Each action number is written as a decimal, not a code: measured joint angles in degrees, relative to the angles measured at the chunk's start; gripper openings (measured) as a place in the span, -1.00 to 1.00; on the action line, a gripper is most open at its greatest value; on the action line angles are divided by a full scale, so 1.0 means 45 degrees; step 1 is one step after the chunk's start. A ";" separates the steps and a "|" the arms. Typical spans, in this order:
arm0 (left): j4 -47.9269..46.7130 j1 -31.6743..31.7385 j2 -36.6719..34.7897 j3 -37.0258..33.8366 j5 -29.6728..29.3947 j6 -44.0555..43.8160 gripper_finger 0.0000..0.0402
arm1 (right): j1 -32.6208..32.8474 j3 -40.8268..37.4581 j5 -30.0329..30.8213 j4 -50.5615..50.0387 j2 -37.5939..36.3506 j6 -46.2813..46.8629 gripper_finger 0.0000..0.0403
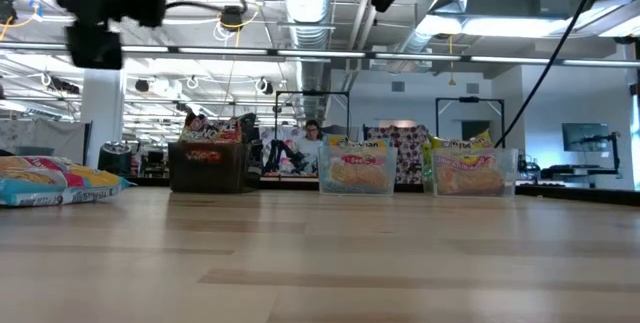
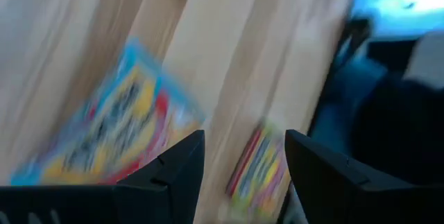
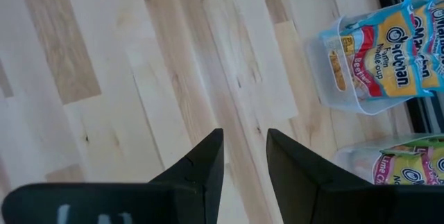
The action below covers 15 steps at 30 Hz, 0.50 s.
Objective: Sort Maruchan noodles
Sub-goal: Put the blue noodle pack into the left transparent bin
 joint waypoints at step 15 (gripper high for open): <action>-0.1189 -0.2420 0.0110 0.0000 -0.2932 -0.1098 -0.07 | -0.0017 0.0000 0.0000 0.0015 0.0002 0.0003 -0.34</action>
